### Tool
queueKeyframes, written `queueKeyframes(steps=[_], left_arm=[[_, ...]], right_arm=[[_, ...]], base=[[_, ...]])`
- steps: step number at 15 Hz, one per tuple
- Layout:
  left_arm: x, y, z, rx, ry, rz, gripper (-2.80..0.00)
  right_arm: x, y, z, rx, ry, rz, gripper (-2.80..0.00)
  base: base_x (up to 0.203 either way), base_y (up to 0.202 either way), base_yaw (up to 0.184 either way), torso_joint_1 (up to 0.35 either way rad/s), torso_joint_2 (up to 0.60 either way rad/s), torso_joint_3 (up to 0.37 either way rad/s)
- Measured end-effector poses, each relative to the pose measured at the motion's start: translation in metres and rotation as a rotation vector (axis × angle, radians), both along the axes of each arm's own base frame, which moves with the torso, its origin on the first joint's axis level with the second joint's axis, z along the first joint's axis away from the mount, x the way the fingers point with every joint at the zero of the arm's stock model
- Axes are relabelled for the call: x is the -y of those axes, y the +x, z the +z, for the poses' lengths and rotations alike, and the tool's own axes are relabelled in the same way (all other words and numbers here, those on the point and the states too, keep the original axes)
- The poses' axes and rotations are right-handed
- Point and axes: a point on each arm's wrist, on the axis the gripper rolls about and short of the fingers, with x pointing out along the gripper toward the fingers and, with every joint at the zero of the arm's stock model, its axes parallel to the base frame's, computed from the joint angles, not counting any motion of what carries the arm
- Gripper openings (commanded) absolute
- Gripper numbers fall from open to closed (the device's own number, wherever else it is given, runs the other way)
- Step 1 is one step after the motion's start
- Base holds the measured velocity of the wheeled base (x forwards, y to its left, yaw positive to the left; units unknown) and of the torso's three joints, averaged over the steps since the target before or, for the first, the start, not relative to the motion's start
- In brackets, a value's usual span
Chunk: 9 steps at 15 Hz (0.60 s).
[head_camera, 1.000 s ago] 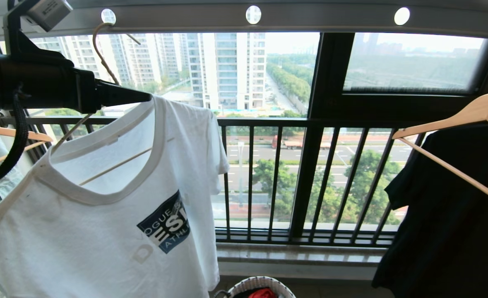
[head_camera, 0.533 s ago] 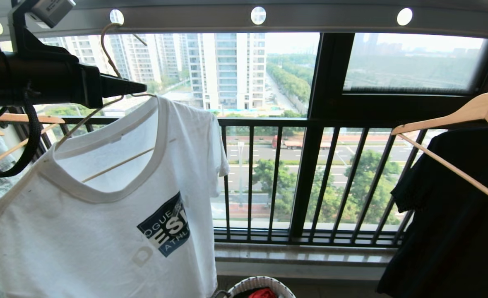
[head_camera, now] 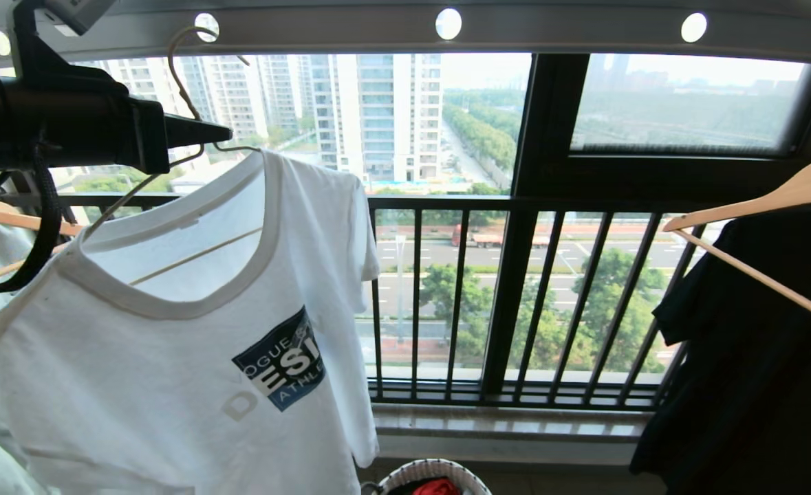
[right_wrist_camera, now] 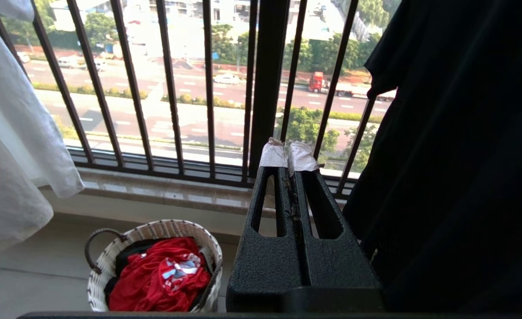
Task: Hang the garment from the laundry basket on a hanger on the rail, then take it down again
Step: Take the clothes off the clothes rack
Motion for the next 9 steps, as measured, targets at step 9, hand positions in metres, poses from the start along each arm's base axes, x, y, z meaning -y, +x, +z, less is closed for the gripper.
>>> queueKeyframes(steps=[9], left_arm=[[-0.002, -0.018, 0.014, 0.058, -0.003, 0.028, -2.80]], right_arm=[[0.000, 0.000, 0.000, 0.000, 0.000, 0.001, -2.80]], base=[[0.000, 0.000, 0.000, 0.000, 0.00, 0.000]])
